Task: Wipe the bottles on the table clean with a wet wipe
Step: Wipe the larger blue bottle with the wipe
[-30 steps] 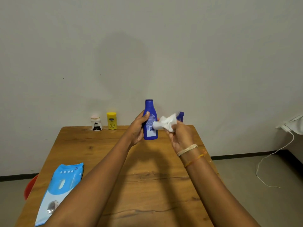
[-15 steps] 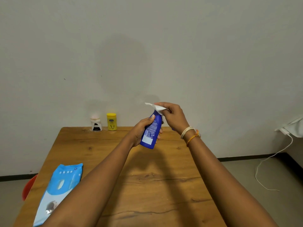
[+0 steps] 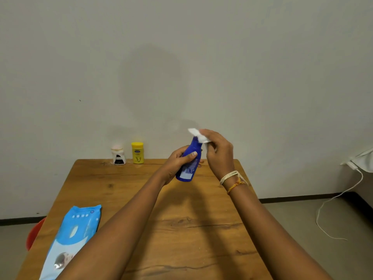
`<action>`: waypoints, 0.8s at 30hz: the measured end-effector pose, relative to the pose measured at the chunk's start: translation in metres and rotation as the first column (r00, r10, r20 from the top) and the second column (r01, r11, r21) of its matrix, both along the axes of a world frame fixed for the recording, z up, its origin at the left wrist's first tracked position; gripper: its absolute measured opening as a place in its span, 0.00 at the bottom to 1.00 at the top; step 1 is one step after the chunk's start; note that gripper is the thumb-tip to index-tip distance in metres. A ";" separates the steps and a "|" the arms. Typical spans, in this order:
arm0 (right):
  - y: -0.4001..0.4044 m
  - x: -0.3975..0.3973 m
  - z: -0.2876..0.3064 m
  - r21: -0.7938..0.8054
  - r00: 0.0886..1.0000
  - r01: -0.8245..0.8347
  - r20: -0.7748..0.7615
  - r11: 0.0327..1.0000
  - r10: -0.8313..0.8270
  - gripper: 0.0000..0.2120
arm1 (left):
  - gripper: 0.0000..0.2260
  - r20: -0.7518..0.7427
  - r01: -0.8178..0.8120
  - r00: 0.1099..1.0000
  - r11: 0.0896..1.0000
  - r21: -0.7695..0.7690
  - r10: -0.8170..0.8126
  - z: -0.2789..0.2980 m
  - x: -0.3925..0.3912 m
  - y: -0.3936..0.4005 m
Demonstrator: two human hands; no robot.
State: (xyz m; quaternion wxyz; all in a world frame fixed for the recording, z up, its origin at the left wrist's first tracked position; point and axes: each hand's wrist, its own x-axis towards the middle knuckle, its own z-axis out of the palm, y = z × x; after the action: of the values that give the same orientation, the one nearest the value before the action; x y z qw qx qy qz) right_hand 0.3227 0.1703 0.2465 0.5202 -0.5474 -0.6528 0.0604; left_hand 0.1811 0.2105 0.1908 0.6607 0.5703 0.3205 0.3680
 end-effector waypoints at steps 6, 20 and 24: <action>-0.016 0.003 -0.024 0.109 0.869 -0.082 0.495 0.991 0.017 0.21 | 0.12 -0.005 -0.041 0.999 0.999 0.010 0.041 -0.007 -0.006 0.000; -0.009 -0.017 -0.011 -0.328 0.820 -0.157 -0.569 0.932 -0.062 0.12 | 0.10 -0.120 -0.103 0.986 0.986 0.134 0.119 -0.009 -0.003 0.002; -0.013 -0.030 -0.025 -0.335 0.790 -0.030 -0.585 0.942 -0.183 0.14 | 0.08 -0.138 -0.155 0.973 0.967 0.203 0.185 -0.008 -0.003 0.002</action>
State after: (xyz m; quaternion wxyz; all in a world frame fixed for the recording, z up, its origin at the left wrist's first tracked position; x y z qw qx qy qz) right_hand 0.2927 0.1571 0.2213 0.6061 -0.6034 -0.4083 0.3191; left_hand 0.1783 0.2128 0.1826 0.5417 0.6285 0.3823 0.4068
